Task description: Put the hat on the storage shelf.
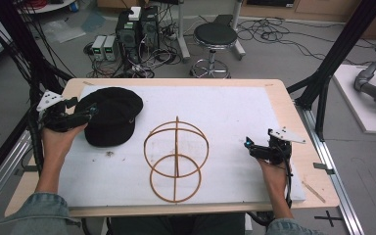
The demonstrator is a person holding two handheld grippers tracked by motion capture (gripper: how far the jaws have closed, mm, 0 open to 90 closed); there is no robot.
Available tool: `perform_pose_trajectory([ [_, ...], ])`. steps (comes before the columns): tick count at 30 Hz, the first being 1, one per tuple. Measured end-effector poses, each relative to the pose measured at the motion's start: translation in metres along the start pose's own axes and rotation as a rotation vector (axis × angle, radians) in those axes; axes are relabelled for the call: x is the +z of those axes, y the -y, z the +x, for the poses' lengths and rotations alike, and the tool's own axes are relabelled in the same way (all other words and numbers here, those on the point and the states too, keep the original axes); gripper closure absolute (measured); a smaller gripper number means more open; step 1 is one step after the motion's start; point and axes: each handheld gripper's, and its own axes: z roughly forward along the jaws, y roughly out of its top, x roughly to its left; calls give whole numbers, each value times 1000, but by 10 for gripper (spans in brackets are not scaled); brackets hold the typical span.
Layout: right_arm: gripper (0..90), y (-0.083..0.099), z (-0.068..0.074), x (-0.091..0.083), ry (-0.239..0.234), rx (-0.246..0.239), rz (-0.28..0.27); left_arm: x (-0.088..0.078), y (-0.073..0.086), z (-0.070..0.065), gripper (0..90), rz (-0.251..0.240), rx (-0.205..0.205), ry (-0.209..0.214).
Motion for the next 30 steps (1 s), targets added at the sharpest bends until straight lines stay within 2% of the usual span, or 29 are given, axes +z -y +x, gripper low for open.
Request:
perform_pose_trajectory([
  [3,64,0,0,0,1,-2,4,11,-2,1,210,7,0,1],
  [8,64,1,-1,0,3,-7,11,28,1,3,226,16,-23,9],
  [11,63,1,-1,0,2,-9,13,40,7,6,226,54,-39,11],
  [17,63,1,-1,1,-2,-6,17,52,15,10,235,79,-55,2],
  [19,64,1,-1,1,-2,-8,18,56,16,11,235,105,-45,-15],
  [26,64,1,-1,1,-4,-6,24,68,18,12,235,150,-18,-36],
  [30,64,1,-1,1,-5,-6,25,75,23,14,237,192,-17,-44],
])
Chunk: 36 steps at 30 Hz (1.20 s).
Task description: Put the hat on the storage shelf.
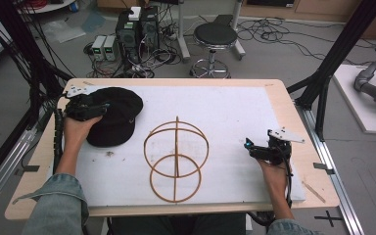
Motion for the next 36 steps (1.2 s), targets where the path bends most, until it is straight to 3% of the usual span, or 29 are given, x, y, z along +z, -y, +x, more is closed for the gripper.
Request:
perform_pose_trajectory([
  [3,64,0,0,0,0,0,-2,6,4,2,246,38,-7,-7],
  [8,64,0,-1,0,-1,1,6,8,6,5,308,44,-29,7],
  [12,64,0,-2,0,0,7,3,8,6,6,481,53,-22,28],
  [18,64,0,-2,0,4,4,0,9,6,5,633,65,2,36],
  [19,64,0,-2,0,5,2,-2,10,6,5,689,65,-5,40],
  [22,64,0,-2,-1,5,3,-4,10,7,5,740,73,-5,48],
  [25,64,0,-2,0,5,1,-1,9,6,3,814,80,17,43],
  [30,64,0,-2,0,4,7,-1,3,2,1,848,56,42,39],
  [36,64,0,-2,0,4,6,2,-15,-16,-4,852,-41,33,60],
])
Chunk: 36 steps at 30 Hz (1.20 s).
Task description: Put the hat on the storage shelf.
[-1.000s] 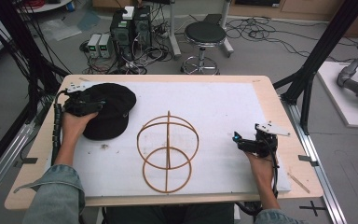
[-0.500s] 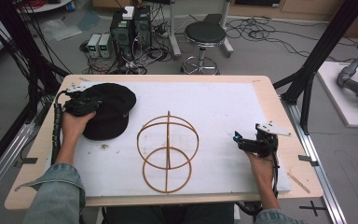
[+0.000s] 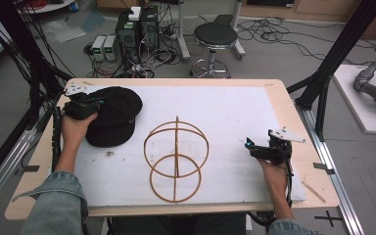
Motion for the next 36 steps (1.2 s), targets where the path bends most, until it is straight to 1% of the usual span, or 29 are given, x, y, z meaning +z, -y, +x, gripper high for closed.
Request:
perform_pose_trajectory([
  [2,64,0,0,0,-1,2,-4,-4,-6,-2,853,-17,15,6],
  [4,64,0,0,0,-1,5,-5,-8,-13,-5,853,-22,33,3],
  [9,64,0,-1,-1,-2,9,-3,-14,-23,-8,855,-36,38,22],
  [11,64,0,-1,-1,-3,11,-2,-15,-26,-10,856,-36,49,24],
  [14,64,0,-1,0,-1,11,-8,-17,-30,-13,856,-52,60,32],
  [16,64,0,-1,-1,-1,10,-7,-20,-33,-13,857,-70,57,42],
  [18,64,0,-1,-1,-1,14,-7,-24,-37,-13,857,-88,42,49],
  [24,64,0,-1,-1,-1,17,-9,-35,-49,-11,857,-138,19,85],
  [28,64,0,-2,-1,-3,17,-9,-43,-58,-12,856,-155,31,90],
  [31,64,0,-2,-1,-4,18,-9,-50,-66,-14,857,-169,54,100],
  [36,64,0,-1,-1,-4,16,-12,-63,-80,-17,856,-205,63,132],
])
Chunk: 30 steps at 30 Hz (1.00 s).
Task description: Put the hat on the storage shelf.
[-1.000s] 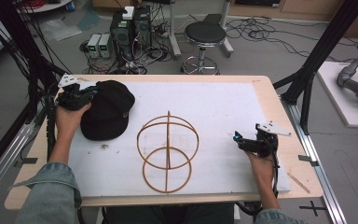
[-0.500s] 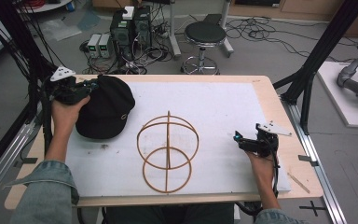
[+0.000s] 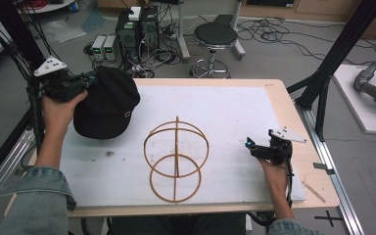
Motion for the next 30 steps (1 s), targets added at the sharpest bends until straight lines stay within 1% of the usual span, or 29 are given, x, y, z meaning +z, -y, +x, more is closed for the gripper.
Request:
perform_pose_trajectory([
  [3,64,0,0,0,0,2,1,-6,-9,-2,856,-27,-4,19],
  [5,64,0,0,0,-1,4,0,-9,-15,-3,856,-34,2,27],
  [8,64,0,0,0,-2,9,-1,-14,-24,-7,857,-52,22,56],
  [12,64,0,0,0,-3,7,-2,-19,-34,-15,856,-70,44,96],
  [16,64,0,0,0,-5,8,-7,-24,-45,-25,856,-97,52,142],
  [18,64,0,1,1,-6,12,-8,-27,-50,-31,856,-113,66,150],
  [19,64,0,0,1,-6,6,-13,-29,-53,-33,856,-116,79,153],
  [21,64,-1,0,1,-4,12,-12,-31,-57,-37,857,-129,72,181],
  [23,64,-1,0,1,-4,8,-14,-34,-61,-40,856,-141,68,203],
  [25,64,-1,0,0,-4,9,-13,-37,-65,-43,856,-162,58,238],
  [29,64,-1,1,0,-3,10,-12,-42,-72,-49,856,-185,69,280],
  [30,64,-1,1,0,-3,10,-12,-43,-74,-51,856,-188,69,297],
])
